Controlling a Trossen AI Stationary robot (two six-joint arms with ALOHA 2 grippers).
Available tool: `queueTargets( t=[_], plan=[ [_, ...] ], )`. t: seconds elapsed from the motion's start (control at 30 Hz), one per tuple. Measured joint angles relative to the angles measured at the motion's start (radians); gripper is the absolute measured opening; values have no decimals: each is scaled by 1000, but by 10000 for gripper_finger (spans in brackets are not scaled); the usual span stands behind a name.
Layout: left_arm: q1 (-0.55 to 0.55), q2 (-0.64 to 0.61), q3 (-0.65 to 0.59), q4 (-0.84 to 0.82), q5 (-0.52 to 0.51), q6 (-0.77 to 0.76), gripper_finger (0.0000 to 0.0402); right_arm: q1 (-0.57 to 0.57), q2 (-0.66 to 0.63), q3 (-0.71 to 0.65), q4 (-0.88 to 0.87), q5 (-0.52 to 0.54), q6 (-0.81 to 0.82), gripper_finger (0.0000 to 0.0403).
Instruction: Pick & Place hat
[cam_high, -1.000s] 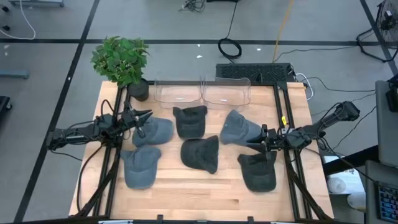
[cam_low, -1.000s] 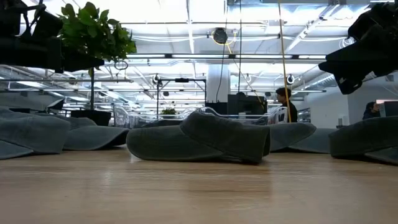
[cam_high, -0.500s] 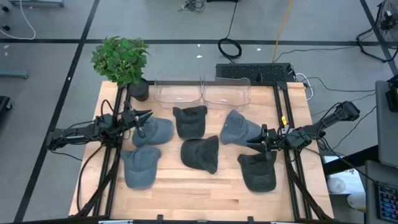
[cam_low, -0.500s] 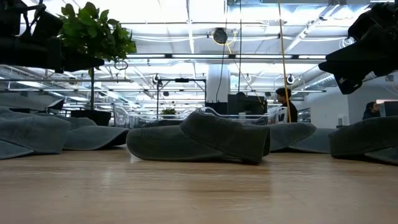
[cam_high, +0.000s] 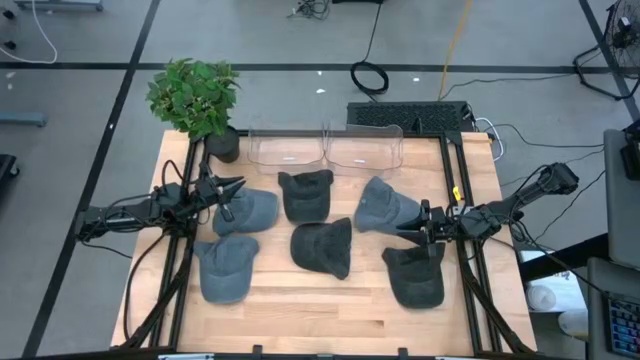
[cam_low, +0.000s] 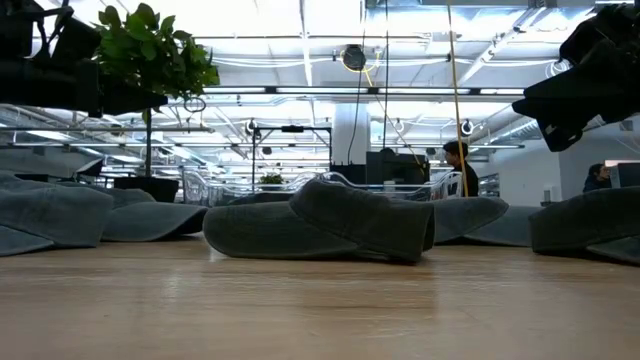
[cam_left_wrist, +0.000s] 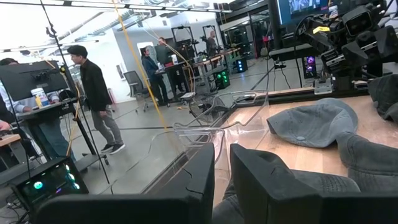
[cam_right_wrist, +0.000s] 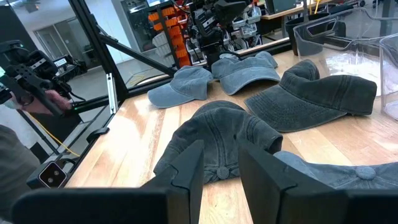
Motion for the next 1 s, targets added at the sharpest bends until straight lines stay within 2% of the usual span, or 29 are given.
queueTargets(
  t=[0.2,0.77,0.87,1.0],
  plan=[
    [0,0,0,3,4,-29,63,0,0,0,0,0,0,89],
    [0,0,0,3,50,-838,63,0,0,0,0,0,0,89],
    [0,0,0,3,52,-912,63,0,0,0,0,0,0,89],
    [0,0,0,4,52,-922,63,0,0,0,0,0,0,89]
  ],
)
